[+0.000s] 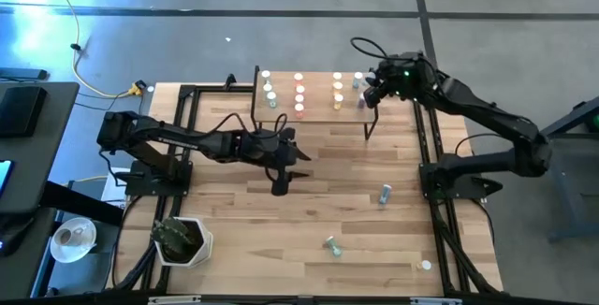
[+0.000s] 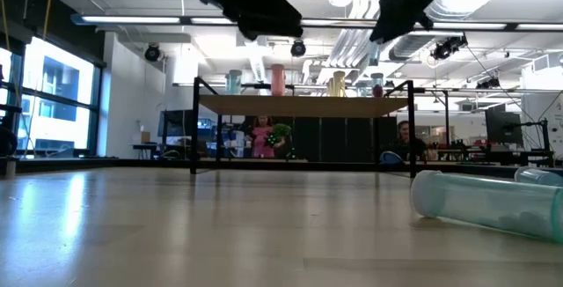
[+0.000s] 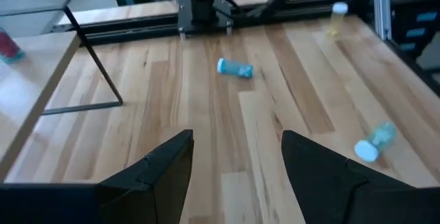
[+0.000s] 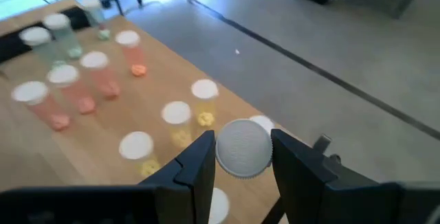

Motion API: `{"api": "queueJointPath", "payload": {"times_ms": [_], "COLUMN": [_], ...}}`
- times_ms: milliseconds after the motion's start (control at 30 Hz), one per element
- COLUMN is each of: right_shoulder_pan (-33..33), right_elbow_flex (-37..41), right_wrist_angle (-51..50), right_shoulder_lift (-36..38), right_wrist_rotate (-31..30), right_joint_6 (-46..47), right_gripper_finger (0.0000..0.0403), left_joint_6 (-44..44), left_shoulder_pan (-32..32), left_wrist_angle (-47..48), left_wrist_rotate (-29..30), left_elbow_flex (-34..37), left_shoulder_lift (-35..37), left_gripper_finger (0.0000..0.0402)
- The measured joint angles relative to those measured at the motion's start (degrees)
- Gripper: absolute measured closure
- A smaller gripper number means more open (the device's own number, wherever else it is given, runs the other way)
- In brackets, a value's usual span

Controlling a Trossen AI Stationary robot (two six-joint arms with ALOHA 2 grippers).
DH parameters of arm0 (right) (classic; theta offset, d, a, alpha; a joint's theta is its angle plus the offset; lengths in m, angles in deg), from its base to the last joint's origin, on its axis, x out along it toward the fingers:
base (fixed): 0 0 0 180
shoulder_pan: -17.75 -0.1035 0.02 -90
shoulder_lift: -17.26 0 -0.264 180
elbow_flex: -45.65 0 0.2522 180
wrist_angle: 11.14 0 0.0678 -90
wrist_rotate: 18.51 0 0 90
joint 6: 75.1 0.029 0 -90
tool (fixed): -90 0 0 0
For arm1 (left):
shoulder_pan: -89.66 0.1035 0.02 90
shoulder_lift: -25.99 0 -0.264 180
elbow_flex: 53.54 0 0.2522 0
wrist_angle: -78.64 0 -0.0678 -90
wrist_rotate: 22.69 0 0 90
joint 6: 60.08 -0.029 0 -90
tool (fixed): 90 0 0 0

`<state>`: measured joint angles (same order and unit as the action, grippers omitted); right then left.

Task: Pick and place medicine bottles onto shelf by color
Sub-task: Align the blue pill bottle with the blue pill bottle

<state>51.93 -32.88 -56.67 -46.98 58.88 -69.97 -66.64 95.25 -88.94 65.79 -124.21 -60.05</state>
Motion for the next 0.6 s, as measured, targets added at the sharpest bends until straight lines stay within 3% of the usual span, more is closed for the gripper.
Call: {"api": "queueJointPath", "payload": {"times_ms": [233, 600], "right_shoulder_pan": [3.04, 6.67], "right_elbow_flex": [0.00, 0.00], "right_wrist_angle": [0.00, -2.46], "right_shoulder_lift": [-2.98, -4.01], "right_wrist_rotate": [5.66, 10.63], "right_joint_6": [-0.20, -4.45], "right_gripper_finger": [0.0282, 0.0282], "left_joint_6": [1.93, 3.40], "left_shoulder_pan": [1.04, 1.00], "left_wrist_angle": [-9.77, -10.96], "left_wrist_rotate": [-0.15, -1.22], "left_elbow_flex": [6.59, 8.16], "left_shoulder_lift": [0.59, 0.55], "left_gripper_finger": [0.0190, 0.0190]}}
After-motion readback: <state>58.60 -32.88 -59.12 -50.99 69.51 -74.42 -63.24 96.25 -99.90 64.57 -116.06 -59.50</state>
